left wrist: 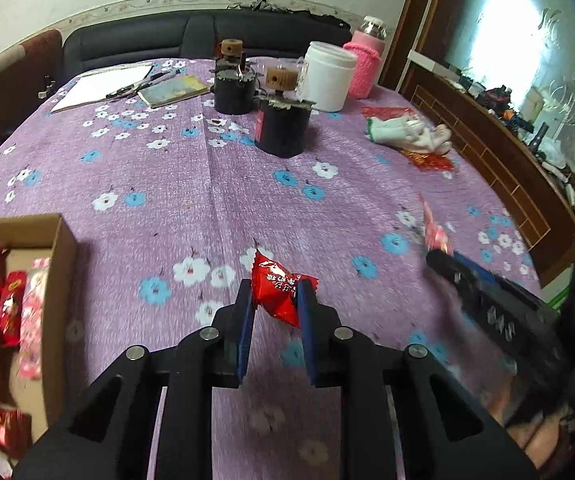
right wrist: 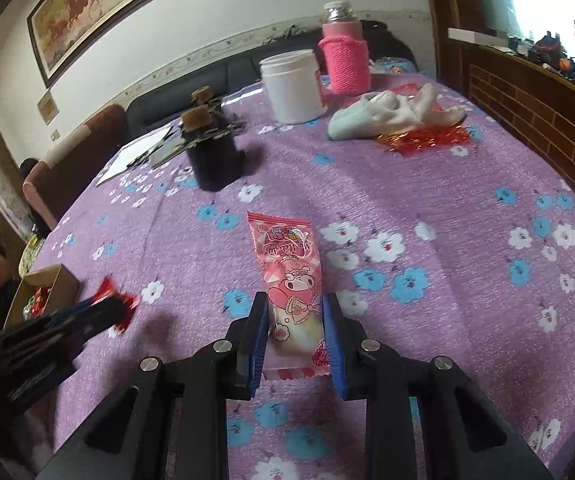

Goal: Organize snacks
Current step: 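Carry the red candy and pink packet over the cardboard box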

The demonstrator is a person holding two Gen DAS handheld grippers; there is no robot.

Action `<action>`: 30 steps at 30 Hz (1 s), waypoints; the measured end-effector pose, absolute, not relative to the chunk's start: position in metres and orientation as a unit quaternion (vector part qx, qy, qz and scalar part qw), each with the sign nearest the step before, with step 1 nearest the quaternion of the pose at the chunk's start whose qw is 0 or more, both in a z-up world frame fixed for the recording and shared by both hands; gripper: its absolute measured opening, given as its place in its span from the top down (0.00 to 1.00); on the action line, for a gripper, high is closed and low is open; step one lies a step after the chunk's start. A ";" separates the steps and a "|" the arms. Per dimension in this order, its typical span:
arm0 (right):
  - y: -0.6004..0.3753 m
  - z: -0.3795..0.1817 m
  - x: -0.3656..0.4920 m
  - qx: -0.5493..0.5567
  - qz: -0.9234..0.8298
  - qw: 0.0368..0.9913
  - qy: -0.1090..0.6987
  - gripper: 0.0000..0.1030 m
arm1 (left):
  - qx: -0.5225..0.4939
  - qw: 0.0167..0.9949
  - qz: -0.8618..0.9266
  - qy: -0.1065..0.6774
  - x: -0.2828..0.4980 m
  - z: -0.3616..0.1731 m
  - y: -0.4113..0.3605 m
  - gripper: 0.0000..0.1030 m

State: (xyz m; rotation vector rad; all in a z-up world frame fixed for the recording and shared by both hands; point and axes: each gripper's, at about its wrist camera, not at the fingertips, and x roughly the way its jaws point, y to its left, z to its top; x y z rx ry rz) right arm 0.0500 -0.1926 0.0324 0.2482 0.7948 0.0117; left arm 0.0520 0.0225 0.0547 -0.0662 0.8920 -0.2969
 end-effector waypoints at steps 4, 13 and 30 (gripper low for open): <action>-0.215 0.047 0.039 0.148 -0.028 0.927 0.343 0.73 | -0.040 0.894 -0.153 0.419 0.037 0.072 0.027 0.82; -0.181 0.054 0.012 0.121 0.019 0.922 0.367 0.73 | -0.091 0.905 -0.137 0.392 -0.022 0.096 0.085 0.82; -0.001 0.151 -0.038 0.094 0.284 0.892 0.340 0.74 | -0.188 0.927 -0.007 0.325 -0.097 0.122 0.240 0.82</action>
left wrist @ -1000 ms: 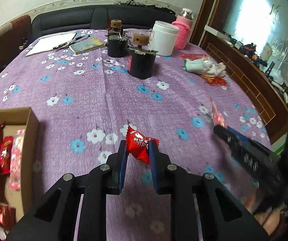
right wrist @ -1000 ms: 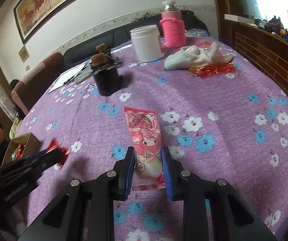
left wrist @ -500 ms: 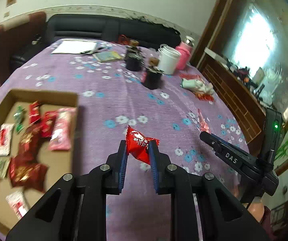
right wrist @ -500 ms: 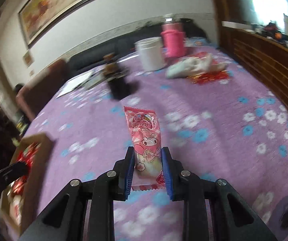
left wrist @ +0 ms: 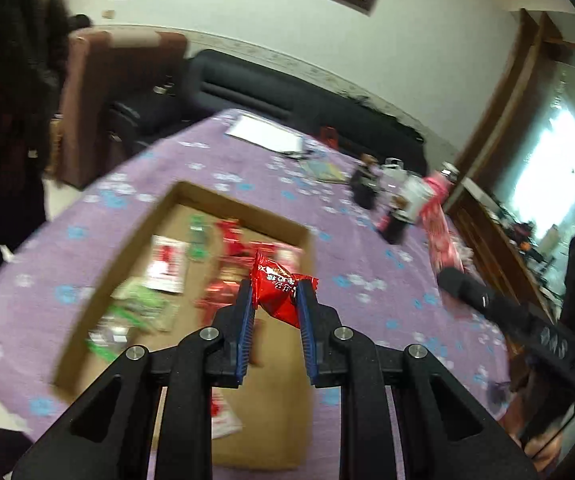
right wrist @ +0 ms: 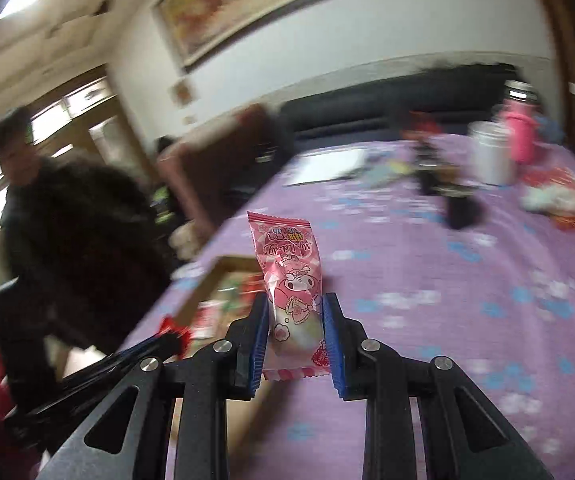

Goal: Organize snacks
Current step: 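Carry the red candy and pink packet over the cardboard box, then open both tools to drop the candy and pink packet into the box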

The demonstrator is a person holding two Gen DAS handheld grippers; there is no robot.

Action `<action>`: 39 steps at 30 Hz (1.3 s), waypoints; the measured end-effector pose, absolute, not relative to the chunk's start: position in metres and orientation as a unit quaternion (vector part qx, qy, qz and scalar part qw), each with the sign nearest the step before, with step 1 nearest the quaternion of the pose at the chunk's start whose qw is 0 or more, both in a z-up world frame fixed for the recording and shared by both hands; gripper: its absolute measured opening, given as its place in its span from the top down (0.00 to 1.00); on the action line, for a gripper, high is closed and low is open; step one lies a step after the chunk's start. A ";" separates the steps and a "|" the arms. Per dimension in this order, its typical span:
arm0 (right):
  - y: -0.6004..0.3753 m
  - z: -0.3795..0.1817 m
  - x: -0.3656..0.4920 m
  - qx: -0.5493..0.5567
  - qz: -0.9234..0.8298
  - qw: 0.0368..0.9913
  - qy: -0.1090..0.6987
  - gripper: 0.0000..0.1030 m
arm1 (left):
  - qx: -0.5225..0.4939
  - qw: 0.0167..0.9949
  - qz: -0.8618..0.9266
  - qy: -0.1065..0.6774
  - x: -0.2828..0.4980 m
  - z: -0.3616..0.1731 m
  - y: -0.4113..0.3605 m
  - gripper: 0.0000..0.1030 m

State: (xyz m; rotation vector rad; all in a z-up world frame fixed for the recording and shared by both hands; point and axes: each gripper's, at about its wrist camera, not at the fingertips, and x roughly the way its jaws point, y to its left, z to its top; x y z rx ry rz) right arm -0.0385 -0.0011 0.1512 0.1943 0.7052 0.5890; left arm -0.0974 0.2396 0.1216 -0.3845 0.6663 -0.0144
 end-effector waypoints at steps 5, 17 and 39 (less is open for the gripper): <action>0.016 0.118 -0.041 0.084 0.287 0.878 0.374 0.74 | -0.190 0.924 0.004 0.333 -0.108 0.109 0.255 0.82; 0.046 0.085 -0.047 0.042 0.296 0.863 0.408 0.74 | -0.184 0.897 0.048 0.400 -0.100 0.054 0.274 0.82; 0.126 0.038 -0.051 -0.039 0.311 0.838 0.447 0.71 | -0.179 0.888 0.085 0.414 -0.102 0.037 0.290 0.66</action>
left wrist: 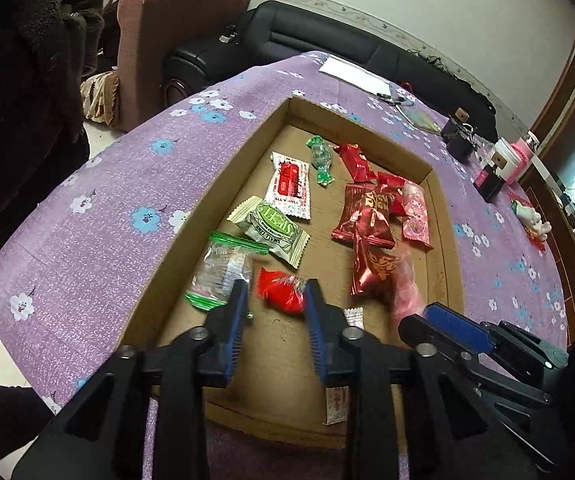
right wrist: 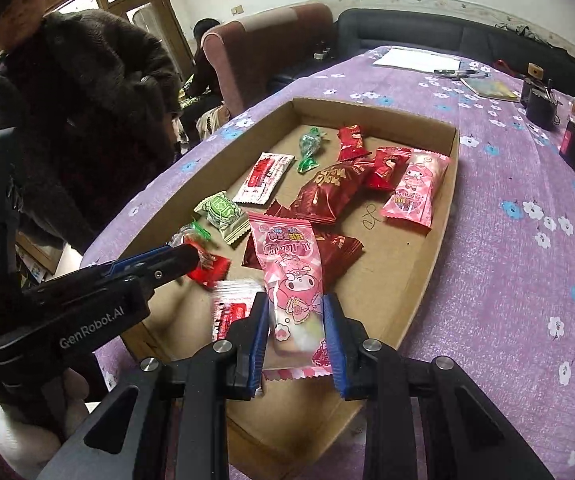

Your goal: Organize snacks

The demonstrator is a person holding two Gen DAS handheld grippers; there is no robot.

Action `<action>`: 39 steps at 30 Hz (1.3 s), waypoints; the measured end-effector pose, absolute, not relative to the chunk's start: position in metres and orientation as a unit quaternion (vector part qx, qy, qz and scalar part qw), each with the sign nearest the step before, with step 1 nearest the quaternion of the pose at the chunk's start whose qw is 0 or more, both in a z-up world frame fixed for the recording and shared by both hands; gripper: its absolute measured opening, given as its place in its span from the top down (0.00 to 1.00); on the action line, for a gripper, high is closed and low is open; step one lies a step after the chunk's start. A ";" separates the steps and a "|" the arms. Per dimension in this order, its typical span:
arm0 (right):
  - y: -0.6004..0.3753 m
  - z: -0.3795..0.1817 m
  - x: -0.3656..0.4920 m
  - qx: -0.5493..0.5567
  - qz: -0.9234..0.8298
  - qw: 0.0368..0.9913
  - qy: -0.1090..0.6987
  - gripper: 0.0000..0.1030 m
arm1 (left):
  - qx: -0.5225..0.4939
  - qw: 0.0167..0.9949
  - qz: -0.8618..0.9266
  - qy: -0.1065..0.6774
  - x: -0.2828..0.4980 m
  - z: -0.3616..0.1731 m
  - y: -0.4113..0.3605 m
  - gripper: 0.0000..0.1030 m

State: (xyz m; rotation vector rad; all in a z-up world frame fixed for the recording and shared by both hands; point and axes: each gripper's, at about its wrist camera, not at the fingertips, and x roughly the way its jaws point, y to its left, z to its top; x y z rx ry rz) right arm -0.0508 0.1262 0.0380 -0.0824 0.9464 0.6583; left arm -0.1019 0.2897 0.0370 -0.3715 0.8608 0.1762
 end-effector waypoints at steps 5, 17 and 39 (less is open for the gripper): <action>0.127 0.043 -0.056 -0.045 0.313 0.843 0.434 0.67 | -0.181 0.895 0.085 0.399 -0.107 0.047 0.288 0.54; 0.094 0.075 -0.073 -0.026 0.286 0.884 0.368 0.43 | -0.094 0.919 0.141 0.355 -0.118 0.077 0.254 0.35; 0.051 0.068 -0.090 -0.049 0.220 0.908 0.353 0.37 | -0.061 0.914 0.158 0.368 -0.115 0.084 0.237 0.35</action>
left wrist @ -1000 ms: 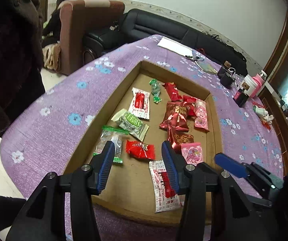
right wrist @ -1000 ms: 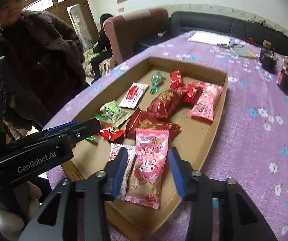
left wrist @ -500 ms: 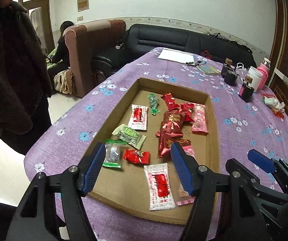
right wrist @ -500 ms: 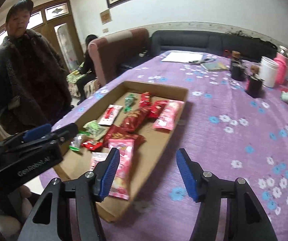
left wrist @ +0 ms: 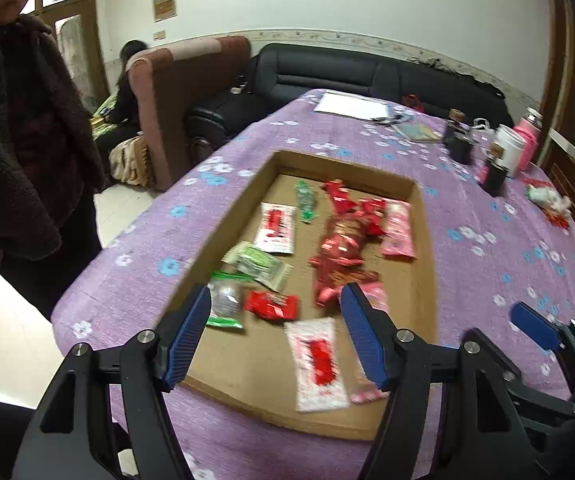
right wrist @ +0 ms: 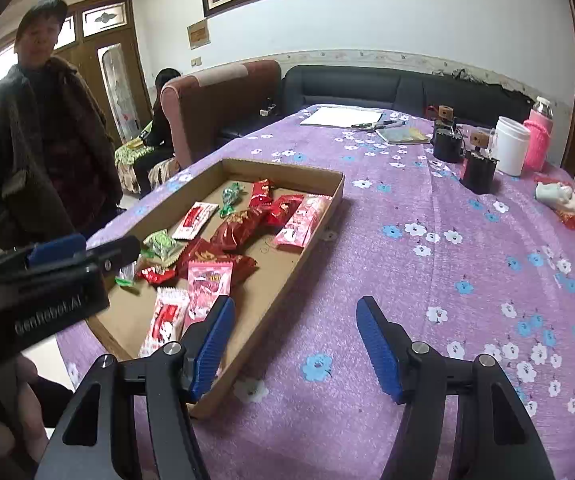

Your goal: Organize snacks

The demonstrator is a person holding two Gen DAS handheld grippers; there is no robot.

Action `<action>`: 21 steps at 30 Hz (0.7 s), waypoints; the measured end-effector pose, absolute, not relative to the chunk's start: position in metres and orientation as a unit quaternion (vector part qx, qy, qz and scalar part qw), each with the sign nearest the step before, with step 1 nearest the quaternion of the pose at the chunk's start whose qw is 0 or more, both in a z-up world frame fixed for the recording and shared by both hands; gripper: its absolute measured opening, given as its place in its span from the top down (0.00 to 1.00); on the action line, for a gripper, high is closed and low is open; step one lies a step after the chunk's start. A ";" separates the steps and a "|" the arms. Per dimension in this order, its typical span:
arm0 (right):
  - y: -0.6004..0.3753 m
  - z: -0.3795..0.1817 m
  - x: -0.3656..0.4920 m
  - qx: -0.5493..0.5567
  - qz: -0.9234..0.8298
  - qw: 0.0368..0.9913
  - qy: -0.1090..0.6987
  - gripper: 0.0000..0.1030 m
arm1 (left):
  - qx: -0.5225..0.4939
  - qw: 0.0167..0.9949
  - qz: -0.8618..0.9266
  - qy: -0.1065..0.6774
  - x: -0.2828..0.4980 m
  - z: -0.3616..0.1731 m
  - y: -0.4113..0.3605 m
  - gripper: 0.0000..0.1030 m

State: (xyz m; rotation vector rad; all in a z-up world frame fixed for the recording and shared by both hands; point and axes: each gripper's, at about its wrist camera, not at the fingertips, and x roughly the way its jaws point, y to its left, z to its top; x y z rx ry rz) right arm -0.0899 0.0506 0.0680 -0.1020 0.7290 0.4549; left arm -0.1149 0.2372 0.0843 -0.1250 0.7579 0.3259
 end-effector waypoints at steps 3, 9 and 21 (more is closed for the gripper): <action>0.058 0.081 -0.081 -0.054 0.220 0.908 0.353 0.37 | -0.065 0.911 0.181 0.365 -0.108 0.093 0.254 0.35; 0.050 0.108 -0.075 -0.035 0.219 0.922 0.316 0.23 | -0.074 0.921 0.163 0.346 -0.122 0.105 0.238 0.23; 0.010 0.060 -0.096 -0.038 0.145 0.927 0.344 0.23 | -0.074 0.906 0.177 0.378 -0.121 0.071 0.220 0.22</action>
